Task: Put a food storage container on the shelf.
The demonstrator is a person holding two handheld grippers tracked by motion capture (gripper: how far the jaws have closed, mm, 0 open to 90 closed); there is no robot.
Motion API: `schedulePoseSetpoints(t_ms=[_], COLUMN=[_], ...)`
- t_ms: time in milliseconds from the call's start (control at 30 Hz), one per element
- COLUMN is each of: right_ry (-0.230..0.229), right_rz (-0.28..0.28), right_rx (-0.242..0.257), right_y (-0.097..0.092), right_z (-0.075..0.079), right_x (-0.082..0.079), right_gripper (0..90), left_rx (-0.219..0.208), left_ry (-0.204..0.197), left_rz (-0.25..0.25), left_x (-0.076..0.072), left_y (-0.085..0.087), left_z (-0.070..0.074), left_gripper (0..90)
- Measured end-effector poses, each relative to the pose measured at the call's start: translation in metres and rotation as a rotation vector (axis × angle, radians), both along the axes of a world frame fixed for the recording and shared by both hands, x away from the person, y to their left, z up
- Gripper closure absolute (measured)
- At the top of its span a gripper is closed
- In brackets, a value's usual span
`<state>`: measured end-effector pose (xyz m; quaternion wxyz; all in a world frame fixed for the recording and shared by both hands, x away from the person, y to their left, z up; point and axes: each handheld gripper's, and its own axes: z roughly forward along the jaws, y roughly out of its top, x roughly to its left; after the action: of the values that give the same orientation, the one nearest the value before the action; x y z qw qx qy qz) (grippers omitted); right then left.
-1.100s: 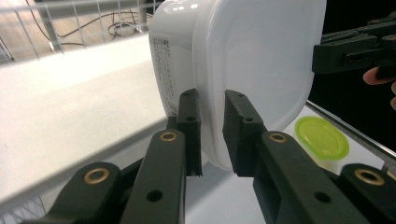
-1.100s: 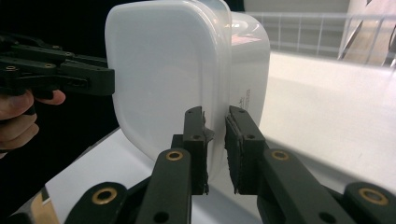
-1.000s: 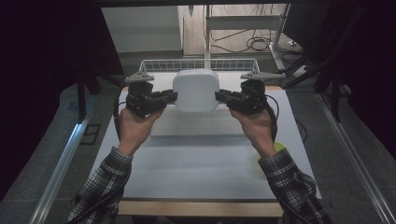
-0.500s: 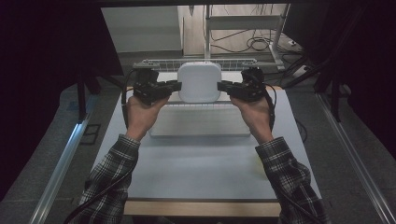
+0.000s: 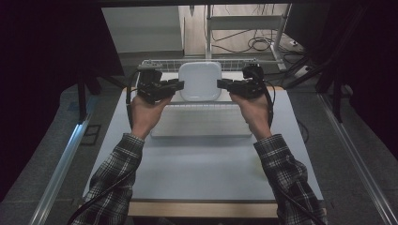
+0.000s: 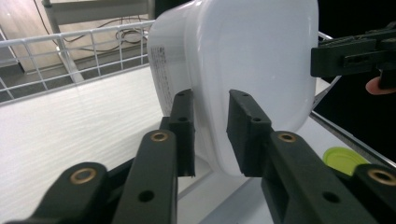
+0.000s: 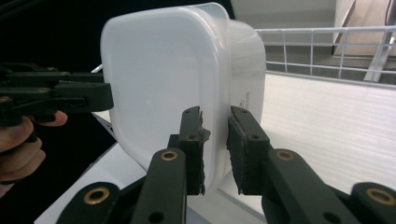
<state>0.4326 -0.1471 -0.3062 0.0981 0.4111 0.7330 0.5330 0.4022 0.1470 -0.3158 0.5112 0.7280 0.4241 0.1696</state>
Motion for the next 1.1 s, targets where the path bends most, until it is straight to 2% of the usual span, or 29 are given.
schedulePoseSetpoints(t_ms=[333,500,733,900,1100], right_ry=[-0.014,-0.032,-0.033,-0.048,-0.053], right_rz=[-0.001,-0.013,-0.014,-0.022,-0.031], right_rx=[-0.016,-0.048,-0.046,-0.072,-0.092], right_y=[0.004,0.009,0.010,0.013,0.016], right_z=[0.001,0.000,0.000,-0.001,-0.002], right_x=[0.006,0.009,0.013,0.016,0.019], right_gripper=[69.5,66.0,64.0,58.8,58.8], left_rx=[-0.007,-0.022,-0.028,-0.021,-0.037], left_ry=[-0.022,-0.021,-0.020,-0.024,-0.010], left_rz=[-0.006,-0.007,-0.015,-0.014,-0.012], left_x=[0.007,0.012,0.018,0.022,0.029], left_y=[-0.001,-0.001,0.000,-0.002,-0.001], left_z=[-0.002,-0.003,-0.004,-0.006,-0.008], left_gripper=[65.0,62.2,59.3,53.1,46.8])
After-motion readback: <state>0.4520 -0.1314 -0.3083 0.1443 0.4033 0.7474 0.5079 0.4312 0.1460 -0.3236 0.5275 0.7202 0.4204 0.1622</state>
